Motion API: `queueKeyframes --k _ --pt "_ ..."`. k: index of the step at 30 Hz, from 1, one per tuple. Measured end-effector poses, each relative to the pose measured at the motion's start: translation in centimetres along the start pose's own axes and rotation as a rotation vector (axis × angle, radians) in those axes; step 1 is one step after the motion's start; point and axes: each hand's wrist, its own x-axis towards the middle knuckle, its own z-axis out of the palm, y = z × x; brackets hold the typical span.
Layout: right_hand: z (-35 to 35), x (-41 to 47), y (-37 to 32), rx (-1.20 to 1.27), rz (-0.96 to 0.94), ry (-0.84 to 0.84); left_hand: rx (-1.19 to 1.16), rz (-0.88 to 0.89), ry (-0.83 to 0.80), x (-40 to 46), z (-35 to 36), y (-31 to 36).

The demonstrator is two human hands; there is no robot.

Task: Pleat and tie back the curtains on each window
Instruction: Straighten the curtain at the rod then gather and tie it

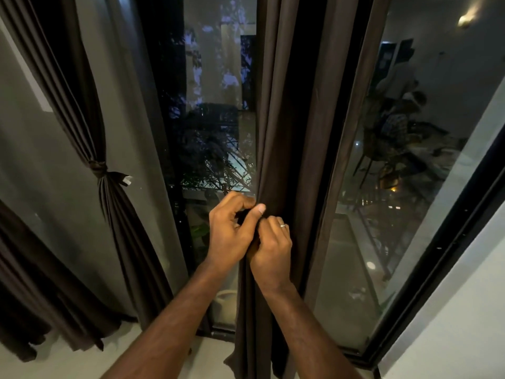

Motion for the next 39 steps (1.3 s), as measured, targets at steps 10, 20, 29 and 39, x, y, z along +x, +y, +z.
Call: queueKeyframes --k 10,20,29,39 --pt "-3.0 0.8 0.7 0.07 0.234 0.154 0.077 0.059 0.017 1.6 -1.3 -1.5" --pt "-3.1 1.9 2.6 -0.145 0.218 0.205 0.028 0.089 -0.042 2.2 -1.7 -2.1" --pt "-1.3 0.8 -0.4 -0.173 0.106 0.056 -0.014 0.09 -0.052 2.0 -1.2 -1.5" --pt "-1.1 0.4 -1.6 -0.189 0.078 0.049 -0.087 0.033 -0.073 1.3 -0.9 -0.7"
